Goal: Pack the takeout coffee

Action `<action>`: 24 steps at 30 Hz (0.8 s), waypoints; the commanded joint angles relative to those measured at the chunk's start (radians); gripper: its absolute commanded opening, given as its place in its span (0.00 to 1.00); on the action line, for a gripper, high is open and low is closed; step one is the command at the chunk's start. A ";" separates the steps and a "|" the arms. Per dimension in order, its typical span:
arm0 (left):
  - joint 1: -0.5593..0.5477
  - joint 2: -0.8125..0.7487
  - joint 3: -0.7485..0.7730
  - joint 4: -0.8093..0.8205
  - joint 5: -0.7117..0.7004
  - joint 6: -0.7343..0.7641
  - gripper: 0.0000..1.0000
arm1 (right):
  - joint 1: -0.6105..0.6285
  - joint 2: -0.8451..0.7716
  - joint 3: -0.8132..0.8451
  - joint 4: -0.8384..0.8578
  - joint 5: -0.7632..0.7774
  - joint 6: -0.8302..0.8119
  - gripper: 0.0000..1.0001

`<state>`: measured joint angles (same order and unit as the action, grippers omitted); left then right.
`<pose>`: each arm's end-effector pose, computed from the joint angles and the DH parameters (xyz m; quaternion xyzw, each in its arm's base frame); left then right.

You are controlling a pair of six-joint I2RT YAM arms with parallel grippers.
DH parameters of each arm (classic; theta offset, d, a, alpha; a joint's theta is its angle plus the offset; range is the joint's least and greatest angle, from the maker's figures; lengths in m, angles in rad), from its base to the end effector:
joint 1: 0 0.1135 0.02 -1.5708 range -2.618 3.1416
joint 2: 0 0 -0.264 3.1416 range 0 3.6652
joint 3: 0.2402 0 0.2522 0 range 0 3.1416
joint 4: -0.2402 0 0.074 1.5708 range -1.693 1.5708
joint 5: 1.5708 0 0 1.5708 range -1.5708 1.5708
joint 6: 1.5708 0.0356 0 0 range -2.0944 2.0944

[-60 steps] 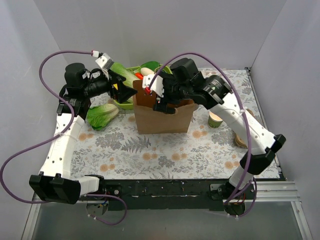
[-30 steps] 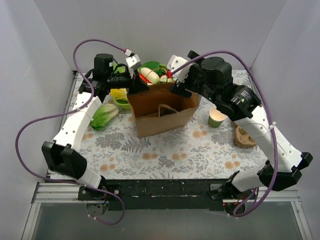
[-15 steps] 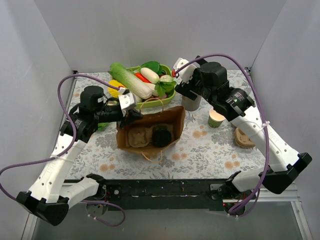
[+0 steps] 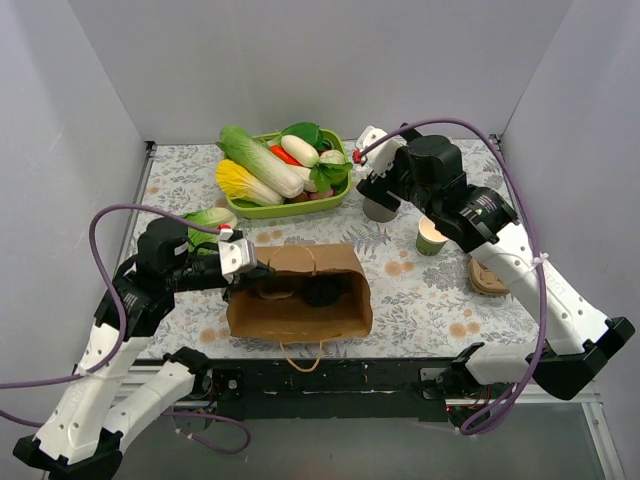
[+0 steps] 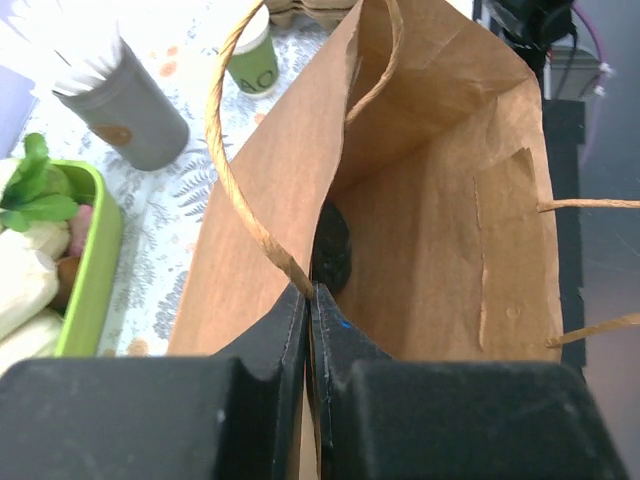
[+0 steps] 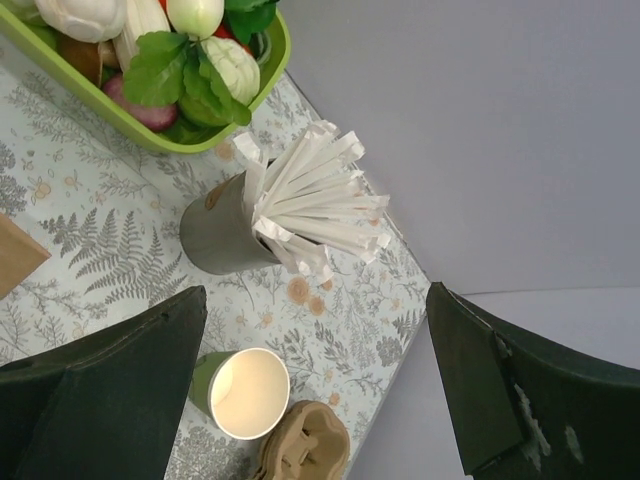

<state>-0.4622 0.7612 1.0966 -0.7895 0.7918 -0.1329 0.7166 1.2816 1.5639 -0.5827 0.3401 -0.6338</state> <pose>0.1045 -0.0804 0.3895 0.3298 0.7385 -0.4560 0.3714 0.2084 0.1658 0.4606 -0.4175 0.6820 -0.1119 0.5899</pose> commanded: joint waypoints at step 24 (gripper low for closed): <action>-0.004 0.205 0.077 0.082 -0.014 -0.390 0.00 | -0.028 0.108 0.166 -0.091 -0.133 0.063 0.96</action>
<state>-0.4671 0.8886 1.0649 -0.7406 0.8181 -0.3927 0.6949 1.3903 1.6299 -0.6388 0.2745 -0.6075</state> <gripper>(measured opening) 0.018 0.970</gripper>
